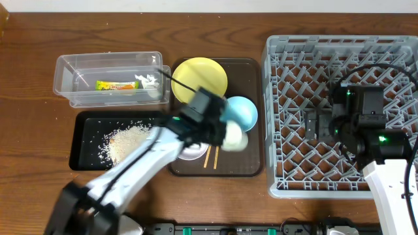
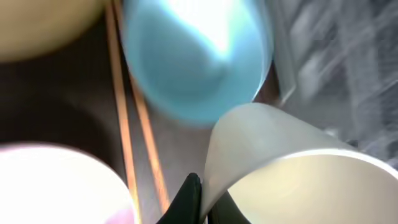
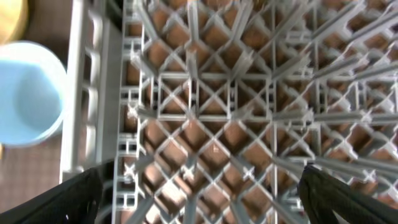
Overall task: Sort waste into correct bins and load items into the dishwasher rack
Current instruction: 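Lift the pale cup and hand it to the right gripper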
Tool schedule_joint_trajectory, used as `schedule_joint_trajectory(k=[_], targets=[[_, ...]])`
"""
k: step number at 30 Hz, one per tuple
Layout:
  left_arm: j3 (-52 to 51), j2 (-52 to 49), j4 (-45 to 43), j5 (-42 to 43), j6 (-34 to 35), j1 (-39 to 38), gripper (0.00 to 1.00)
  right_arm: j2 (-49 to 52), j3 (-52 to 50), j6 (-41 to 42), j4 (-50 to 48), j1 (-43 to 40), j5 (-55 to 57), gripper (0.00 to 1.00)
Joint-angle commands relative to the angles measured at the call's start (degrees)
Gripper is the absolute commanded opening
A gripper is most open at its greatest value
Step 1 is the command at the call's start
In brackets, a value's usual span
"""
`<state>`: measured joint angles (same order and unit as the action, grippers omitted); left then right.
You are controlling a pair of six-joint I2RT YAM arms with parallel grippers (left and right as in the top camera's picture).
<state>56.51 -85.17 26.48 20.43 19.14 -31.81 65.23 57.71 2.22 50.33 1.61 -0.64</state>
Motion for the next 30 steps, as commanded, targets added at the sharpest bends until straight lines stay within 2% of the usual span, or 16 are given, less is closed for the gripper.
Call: schedule_joint_trajectory(k=[1, 4, 8, 10, 14, 21, 25, 30], targets=[[1.22, 5.14, -5.03, 7.56, 8.0, 7.17, 0.06, 0.31, 1.11, -1.55, -2.91, -0.57, -8.76, 0.99], [1.11, 4.28, -11.91, 16.68, 13.51, 12.35, 0.06, 1.44, 1.11, -8.11, -4.07, -0.39, -25.44, 0.99], [1.09, -0.09, -23.28, 37.83, 18.29, 16.68, 0.06, 4.15, 1.05, -18.38, -1.55, 0.55, -45.11, 0.99], [1.09, -2.58, -25.73, 44.78, 20.76, 17.35, 0.06, 5.77, 1.05, -20.87, -0.74, 1.66, -48.59, 0.99], [1.09, -6.01, -26.4, 54.03, 20.85, 17.18, 0.06, 9.31, 1.05, -23.26, -2.6, 4.83, -51.01, 0.99], [1.09, -7.21, -26.38, 57.35, 20.98, 15.82, 0.06, 14.38, 1.05, -23.71, -13.49, 9.14, -59.71, 0.99], [1.09, -7.21, -26.4, 60.02, 21.14, 14.99, 0.06, 14.6, 1.05, -23.71, -20.31, 9.27, -60.26, 0.99], [1.09, -7.21, -26.38, 60.13, 21.7, 15.04, 0.06, 14.6, 1.05, -23.74, -23.98, 9.35, -68.59, 0.99]])
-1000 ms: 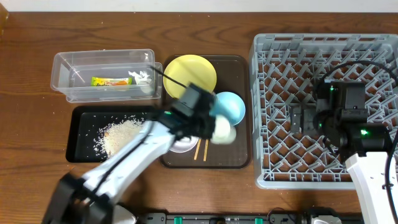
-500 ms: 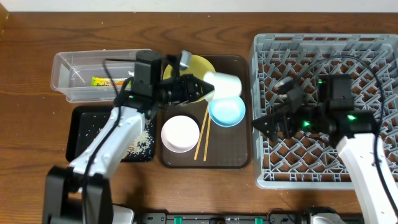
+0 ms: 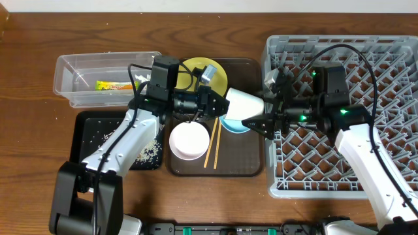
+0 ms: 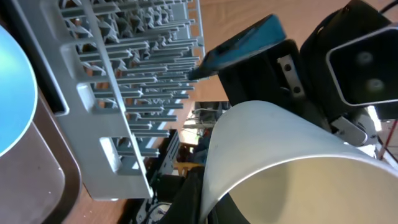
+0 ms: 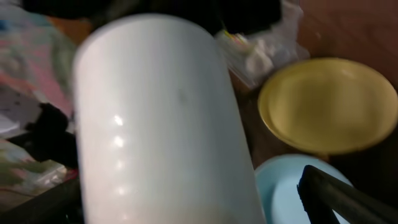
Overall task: Sort waste into correct bins and load items into the dishwasher rack
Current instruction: 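Lift the pale cup and hand it to the right gripper, then place the pale cup upside down in the dish rack with the right gripper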
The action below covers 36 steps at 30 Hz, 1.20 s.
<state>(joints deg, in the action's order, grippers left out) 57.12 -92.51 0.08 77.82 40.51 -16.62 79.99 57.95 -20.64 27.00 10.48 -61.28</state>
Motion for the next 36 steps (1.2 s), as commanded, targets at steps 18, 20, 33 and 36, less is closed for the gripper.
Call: schedule_joint_trajectory(k=[18, 20, 33, 36], targets=[[0.48, 0.13, 0.0, 2.54, 0.52, -0.17, 0.07, -0.15, 0.81, -0.79, -0.37, 0.42, -9.22, 0.5], [0.48, 0.13, -0.42, 2.14, 0.46, -0.17, 0.16, -0.15, 0.81, 0.11, -0.39, 0.39, -7.91, 0.48], [0.66, 1.92, 15.98, -37.83, -19.74, 0.24, 0.54, -4.96, 2.67, 10.99, 9.49, -6.16, 21.2, 0.42], [0.74, 6.08, 20.31, -45.46, -23.21, 0.31, 0.55, -6.51, 6.34, 12.13, 17.31, -9.55, 29.59, 0.36]])
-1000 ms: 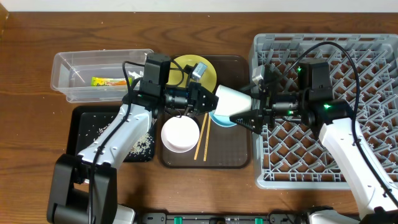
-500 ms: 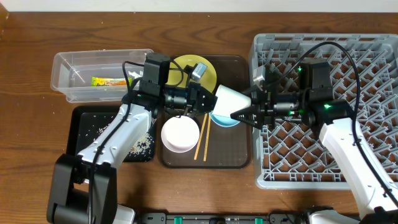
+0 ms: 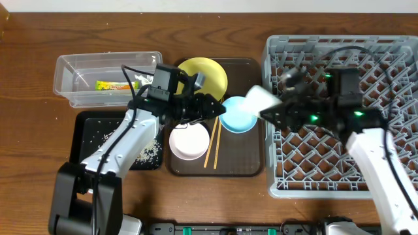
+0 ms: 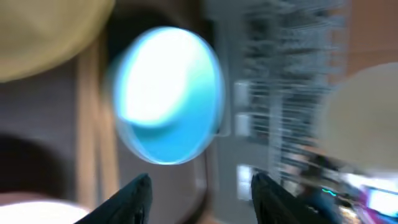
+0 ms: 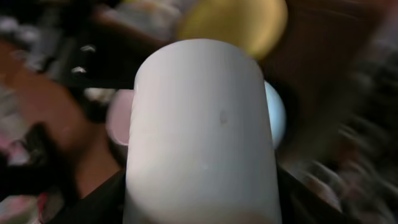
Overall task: Sort waste into correct bins and load items into the dishwasher rack
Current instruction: 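Place the pale cup upside down in the dish rack with the right gripper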
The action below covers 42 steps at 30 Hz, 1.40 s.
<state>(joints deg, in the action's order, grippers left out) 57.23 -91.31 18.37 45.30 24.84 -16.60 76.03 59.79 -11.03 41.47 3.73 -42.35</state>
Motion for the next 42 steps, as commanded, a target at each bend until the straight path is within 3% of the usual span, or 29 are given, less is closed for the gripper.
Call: schedule_joint_trajectory(k=[1, 8, 14, 28, 32, 34, 37, 42], targets=[[0.66, 6.62, 3.61, -15.58, -8.09, 0.28, 0.55, -2.64, 6.14, 2.89, 5.55, -3.85, 13.51, 0.35], [0.66, 18.82, 15.21, -29.31, -8.76, 0.31, 0.56, -2.51, 17.94, 9.77, 25.05, -9.42, 30.93, 0.19], [0.66, 23.96, 20.44, -37.44, -8.74, 0.31, 0.56, -1.44, 18.51, 15.61, 33.31, -12.57, 43.93, 0.15], [0.66, 24.22, 21.11, -37.42, -8.26, 0.28, 0.56, 11.65, 16.76, 16.13, 36.41, -14.58, 40.37, 0.19], [0.66, 24.22, 21.27, -37.42, -8.26, 0.28, 0.56, 15.39, 16.52, 16.15, 35.58, -14.58, 40.13, 0.27], [0.66, 24.22, 21.46, -37.42, -8.26, 0.28, 0.57, 17.11, 16.48, 16.13, 35.12, -14.56, 38.88, 0.37], [0.66, 24.22, 21.46, -37.42, -8.26, 0.28, 0.6, 19.41, 16.48, 16.13, 34.25, -14.56, 37.88, 0.69], [0.66, 24.22, 22.21, -37.42, -8.28, 0.28, 0.61, 20.5, 16.61, 16.13, 33.46, -14.53, 37.75, 0.8]])
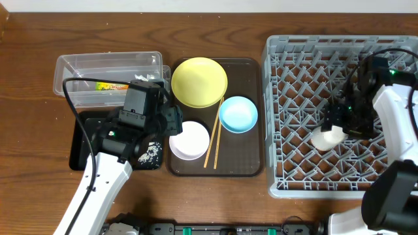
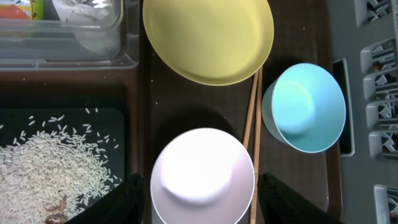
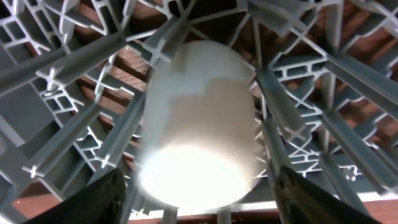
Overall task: Sort waste into correct bins and load items into the dishwasher rack
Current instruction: 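Place the pale cup upside down in the dish rack with the right gripper, then reach the right gripper to the light-blue bowl and grasp its rim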
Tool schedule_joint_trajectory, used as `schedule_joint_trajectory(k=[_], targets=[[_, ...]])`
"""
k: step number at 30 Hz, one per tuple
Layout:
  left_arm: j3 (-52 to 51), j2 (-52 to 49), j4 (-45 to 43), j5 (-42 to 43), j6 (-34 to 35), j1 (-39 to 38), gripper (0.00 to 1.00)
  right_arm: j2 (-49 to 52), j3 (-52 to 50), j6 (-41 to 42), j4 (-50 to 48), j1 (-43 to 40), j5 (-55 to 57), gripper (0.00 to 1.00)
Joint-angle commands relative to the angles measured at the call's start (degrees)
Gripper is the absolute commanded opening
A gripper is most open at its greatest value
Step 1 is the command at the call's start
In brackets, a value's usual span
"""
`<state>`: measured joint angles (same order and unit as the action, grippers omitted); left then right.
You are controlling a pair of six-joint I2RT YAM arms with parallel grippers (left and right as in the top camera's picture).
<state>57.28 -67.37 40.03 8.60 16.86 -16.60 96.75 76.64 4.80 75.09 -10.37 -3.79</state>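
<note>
A white cup (image 3: 198,124) lies among the tines of the grey dishwasher rack (image 1: 281,130), seen too as the cup (image 1: 326,138) in the overhead view. My right gripper (image 3: 200,186) is open just behind it, fingers either side and not touching. On the brown tray (image 1: 251,166) sit a yellow plate (image 2: 208,37), a blue bowl (image 2: 305,109), a white bowl (image 2: 202,177) and chopsticks (image 2: 252,130). Above the white bowl my left gripper (image 2: 202,193) hangs open and empty.
A clear bin (image 1: 108,78) with a wrapper and crumpled paper stands at the back left. In front of it is a black tray (image 1: 88,124) with scattered rice. The rack's upright tines crowd round the cup.
My right gripper was carrying the cup near the rack's left edge; now the cup lies inside the rack and the gripper is open. The left gripper has drawn back over the white bowl.
My left gripper held the white cup over the brown tray while the right one waited open above the rack. Then both met at the cup beside the blue bowl. Then the right gripper held it alone, and now it rests in the rack.
</note>
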Motion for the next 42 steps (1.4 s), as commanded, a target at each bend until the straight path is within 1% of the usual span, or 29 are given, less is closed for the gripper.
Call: schedule_joint_trajectory(k=[1, 2, 3, 5, 7, 10, 12, 13, 15, 16, 19, 21, 23, 26, 28, 29, 33, 38, 40, 42], targets=[[0.61, 0.28, 0.92, -0.74, -0.31, 0.28, 0.61, -0.48, -0.07, 0.31, -0.17, -0.44, -0.81, 0.82], [0.61, 0.28, 1.29, -0.74, -0.33, 0.28, 0.61, -0.74, 0.22, 0.33, -0.15, -0.44, -0.83, 0.85], [0.61, 0.28, 1.84, -0.79, -0.33, 0.31, 0.62, -1.14, 0.68, 0.31, -0.11, -0.44, -1.27, 0.86], [0.61, 0.31, 3.15, -1.84, -0.28, 0.31, 0.62, -2.16, 1.79, 0.26, -0.13, -0.42, -2.4, 0.85], [0.61, 0.31, 4.66, -3.67, 0.17, 0.31, 0.62, -3.65, 3.43, -1.38, -1.18, -0.28, -6.32, 0.83], [0.61, 0.31, 7.48, -8.79, 4.52, 0.31, 0.61, -5.95, 5.42, -7.21, -5.9, 1.18, -17.05, 0.8], [0.61, 0.31, 9.09, -11.65, 8.57, 0.31, 0.62, -7.02, 5.86, -9.99, -10.36, 3.19, -21.86, 0.81], [0.61, 0.31, 9.79, -12.68, 10.82, 0.37, 0.61, -7.28, 5.86, -10.75, -12.59, 4.48, -22.38, 0.81], [0.61, 0.31, 10.75, -13.22, 14.91, 0.98, 0.62, -7.23, 5.86, -12.85, -16.81, 7.91, -22.01, 0.84], [0.61, 0.31, 10.97, -13.18, 16.41, 1.36, 0.62, -6.82, 5.84, -14.71, -18.75, 10.1, -21.38, 0.83], [0.61, 0.31, 11.39, -13.14, 19.06, 2.58, 0.62, -5.18, 5.84, -19.45, -22.6, 16.57, -17.81, 0.84], [0.61, 0.31, 11.39, -12.92, 19.28, 3.02, 0.62, -3.74, 5.86, -22.45, -24.44, 21.09, -14.1, 0.86], [0.61, 0.31, 11.41, -12.92, 19.23, 3.06, 0.63, -1.99, 5.86, -24.39, -26.47, 25.62, -9.92, 0.91], [0.61, 0.28, 11.63, -12.94, 19.23, 3.04, 0.63, 0.94, 5.86, -26.64, -29.29, 30.82, -5.86, 0.93], [0.61, 0.28, 11.76, -12.94, 19.23, 3.04, 0.63, 3.17, 5.86, -27.17, -30.51, 33.22, -3.69, 0.96], [0.61, 0.28, 11.82, -12.94, 19.23, 3.04, 0.63, 4.7, 5.86, -27.17, -31.04, 34.38, -2.86, 0.96], [0.59, 0.28, 12.13, -12.94, 19.21, 3.04, 0.63, 10.27, 5.86, -27.15, -33.24, 36.61, -2.01, 0.95], [0.59, 0.28, 12.24, -12.96, 19.21, 3.04, 0.63, 15.19, 5.86, -27.12, -33.97, 37.07, -2.01, 0.93], [0.59, 0.28, 12.24, -12.96, 19.21, 3.04, 0.63, 16.48, 5.86, -27.12, -33.81, 37.07, -2.01, 0.91], [0.59, 0.28, 12.24, -12.96, 19.21, 3.04, 0.63, 17.66, 5.84, -27.1, -33.31, 37.07, -2.05, 0.85]])
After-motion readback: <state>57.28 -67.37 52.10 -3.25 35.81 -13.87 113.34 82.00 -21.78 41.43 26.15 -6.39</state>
